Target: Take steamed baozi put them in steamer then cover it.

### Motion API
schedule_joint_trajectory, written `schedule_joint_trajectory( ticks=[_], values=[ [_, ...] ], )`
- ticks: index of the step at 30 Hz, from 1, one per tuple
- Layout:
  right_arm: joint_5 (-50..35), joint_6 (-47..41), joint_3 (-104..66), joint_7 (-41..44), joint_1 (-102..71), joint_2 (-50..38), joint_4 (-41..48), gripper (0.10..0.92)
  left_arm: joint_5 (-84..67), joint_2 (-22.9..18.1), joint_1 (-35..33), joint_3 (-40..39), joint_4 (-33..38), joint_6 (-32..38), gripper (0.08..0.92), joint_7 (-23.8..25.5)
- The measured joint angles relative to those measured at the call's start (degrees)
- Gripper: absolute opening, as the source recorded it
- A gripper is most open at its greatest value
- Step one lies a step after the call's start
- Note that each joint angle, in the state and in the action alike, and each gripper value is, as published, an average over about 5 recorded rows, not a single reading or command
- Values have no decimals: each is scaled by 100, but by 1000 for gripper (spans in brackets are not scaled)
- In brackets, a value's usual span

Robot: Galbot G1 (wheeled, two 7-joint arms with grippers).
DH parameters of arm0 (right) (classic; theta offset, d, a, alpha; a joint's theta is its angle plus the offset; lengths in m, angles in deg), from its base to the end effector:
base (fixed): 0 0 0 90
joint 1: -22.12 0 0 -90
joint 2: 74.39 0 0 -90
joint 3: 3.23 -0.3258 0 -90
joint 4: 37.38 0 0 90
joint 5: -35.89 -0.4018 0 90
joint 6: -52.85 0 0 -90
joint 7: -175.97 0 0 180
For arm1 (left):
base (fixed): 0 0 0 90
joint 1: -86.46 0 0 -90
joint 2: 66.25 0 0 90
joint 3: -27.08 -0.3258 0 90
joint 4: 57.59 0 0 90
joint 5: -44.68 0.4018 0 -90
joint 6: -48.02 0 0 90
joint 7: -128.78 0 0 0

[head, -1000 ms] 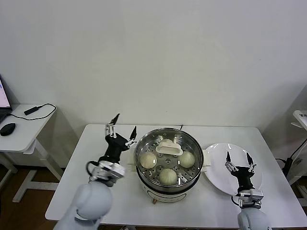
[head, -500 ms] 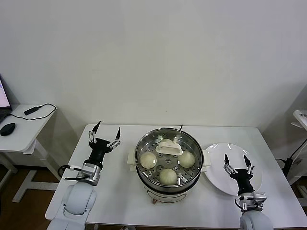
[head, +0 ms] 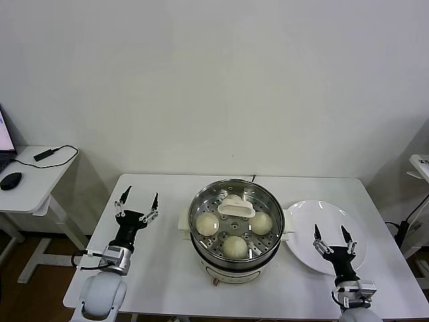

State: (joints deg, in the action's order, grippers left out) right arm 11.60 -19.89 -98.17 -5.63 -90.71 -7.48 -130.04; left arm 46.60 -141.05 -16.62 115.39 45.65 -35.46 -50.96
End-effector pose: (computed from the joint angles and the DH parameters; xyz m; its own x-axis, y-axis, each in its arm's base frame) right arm 0.2642 -0.1523 -0.4031 -0.9957 0.0909 0.0198 0.0909 0.9959 -0.0041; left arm 0.3291 0.0502 -0.3112 -0.9877 0.1234 -0.0955 0.0921 0.9552 0.2813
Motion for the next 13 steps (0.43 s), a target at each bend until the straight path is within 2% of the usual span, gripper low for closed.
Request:
schedule_joint_trajectory(
  ticks=[13],
  values=[
    [119, 54, -14, 59, -69, 74, 63, 823, -7, -47, -77, 146, -178, 266, 823, 48]
  ],
)
